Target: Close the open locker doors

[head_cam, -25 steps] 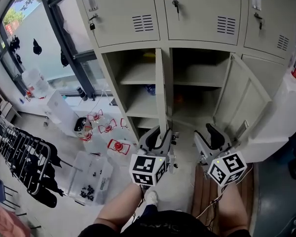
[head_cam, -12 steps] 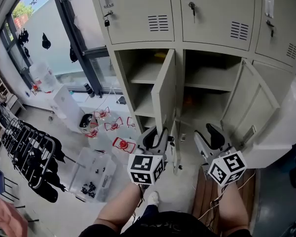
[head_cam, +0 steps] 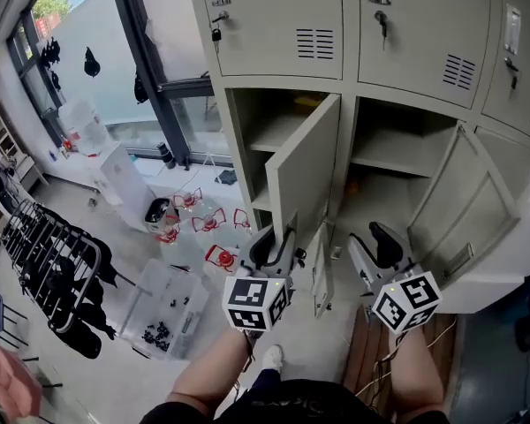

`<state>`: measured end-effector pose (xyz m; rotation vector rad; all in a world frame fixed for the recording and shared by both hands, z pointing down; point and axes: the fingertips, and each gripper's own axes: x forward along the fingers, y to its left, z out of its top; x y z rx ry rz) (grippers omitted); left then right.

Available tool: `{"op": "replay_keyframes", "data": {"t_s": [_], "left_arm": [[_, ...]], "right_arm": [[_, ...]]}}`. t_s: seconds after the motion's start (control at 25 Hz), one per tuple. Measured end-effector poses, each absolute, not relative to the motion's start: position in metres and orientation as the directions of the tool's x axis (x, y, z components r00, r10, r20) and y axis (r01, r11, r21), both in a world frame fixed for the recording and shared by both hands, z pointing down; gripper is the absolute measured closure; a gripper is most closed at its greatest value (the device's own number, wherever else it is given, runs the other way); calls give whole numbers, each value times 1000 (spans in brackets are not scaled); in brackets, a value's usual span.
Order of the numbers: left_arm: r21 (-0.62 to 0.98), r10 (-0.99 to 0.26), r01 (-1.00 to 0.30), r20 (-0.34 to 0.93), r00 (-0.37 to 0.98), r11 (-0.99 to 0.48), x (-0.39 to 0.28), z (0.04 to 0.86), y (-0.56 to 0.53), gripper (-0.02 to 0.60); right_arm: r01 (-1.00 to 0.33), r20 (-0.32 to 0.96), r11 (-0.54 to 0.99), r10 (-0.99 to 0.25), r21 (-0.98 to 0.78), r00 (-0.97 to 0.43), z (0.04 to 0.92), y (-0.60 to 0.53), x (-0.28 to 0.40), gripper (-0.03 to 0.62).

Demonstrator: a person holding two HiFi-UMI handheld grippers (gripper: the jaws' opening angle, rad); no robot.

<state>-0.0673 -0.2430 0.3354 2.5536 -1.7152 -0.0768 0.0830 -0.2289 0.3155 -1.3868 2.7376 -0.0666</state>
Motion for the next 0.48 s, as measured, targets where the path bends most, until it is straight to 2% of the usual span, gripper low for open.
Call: {"op": "replay_keyframes", "data": {"t_s": [0.48], "left_arm": [[74,-944,-941,-5,330,-330,-119,336,-281,434]], "right_arm": [[-784,-51,617,-787,-72,-614,313,-266,38,390]]}}
